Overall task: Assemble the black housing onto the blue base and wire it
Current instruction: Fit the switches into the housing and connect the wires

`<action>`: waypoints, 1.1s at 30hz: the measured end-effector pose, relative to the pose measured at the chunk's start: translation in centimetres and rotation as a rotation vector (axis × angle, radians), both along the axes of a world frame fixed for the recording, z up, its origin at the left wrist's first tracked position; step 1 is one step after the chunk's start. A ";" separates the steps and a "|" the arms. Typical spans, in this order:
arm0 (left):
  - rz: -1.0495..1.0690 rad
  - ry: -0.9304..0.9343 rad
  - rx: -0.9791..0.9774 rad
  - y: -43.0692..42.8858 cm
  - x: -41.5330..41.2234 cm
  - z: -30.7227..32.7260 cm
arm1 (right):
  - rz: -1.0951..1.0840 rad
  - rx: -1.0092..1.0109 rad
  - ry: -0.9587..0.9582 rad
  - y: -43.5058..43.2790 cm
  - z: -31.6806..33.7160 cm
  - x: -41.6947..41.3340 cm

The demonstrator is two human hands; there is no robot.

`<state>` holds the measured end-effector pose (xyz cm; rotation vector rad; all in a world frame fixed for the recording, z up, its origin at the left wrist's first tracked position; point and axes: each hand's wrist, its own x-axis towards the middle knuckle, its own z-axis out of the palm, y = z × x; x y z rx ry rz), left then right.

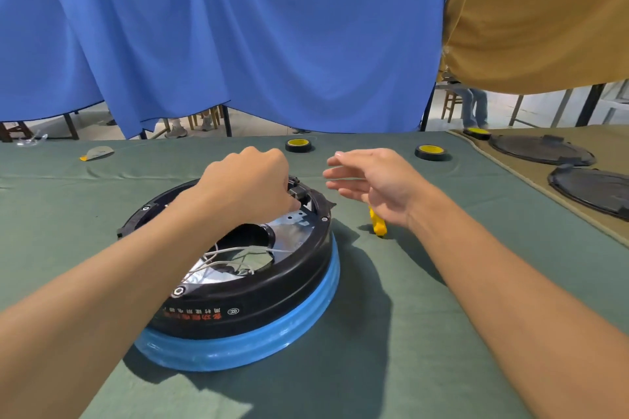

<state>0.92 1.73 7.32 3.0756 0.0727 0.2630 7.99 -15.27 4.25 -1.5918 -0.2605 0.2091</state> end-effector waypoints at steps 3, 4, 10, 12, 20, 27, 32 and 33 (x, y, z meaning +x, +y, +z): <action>-0.011 -0.134 0.162 -0.6 -0.2 -0.6 | -0.095 -0.234 -0.115 -3.2 1.0 0.4; -0.020 -0.155 0.174 -0.7 -0.3 -0.8 | -0.117 -0.338 -0.149 -4.4 1.0 0.4; -0.221 -0.323 0.140 -1.1 -0.4 -1.8 | -0.359 -1.120 -0.244 -10.7 -1.2 0.5; -0.264 -0.229 0.101 -1.8 -0.2 -2.0 | -0.399 -1.162 -0.216 -11.4 -2.1 0.5; -0.270 -0.146 0.047 -2.0 -0.1 -2.8 | -0.517 -1.131 -0.207 -11.3 -3.5 0.8; -0.274 -0.175 0.049 -2.1 -0.1 -3.0 | -0.639 -1.062 -0.222 -11.5 -3.8 1.0; -0.252 -0.161 0.034 -2.1 -0.2 -3.0 | -0.634 -0.935 -0.248 -11.6 -3.8 0.6; -0.248 -0.174 0.023 -2.1 -0.3 -3.0 | -0.617 -0.843 -0.275 -11.4 -3.6 0.3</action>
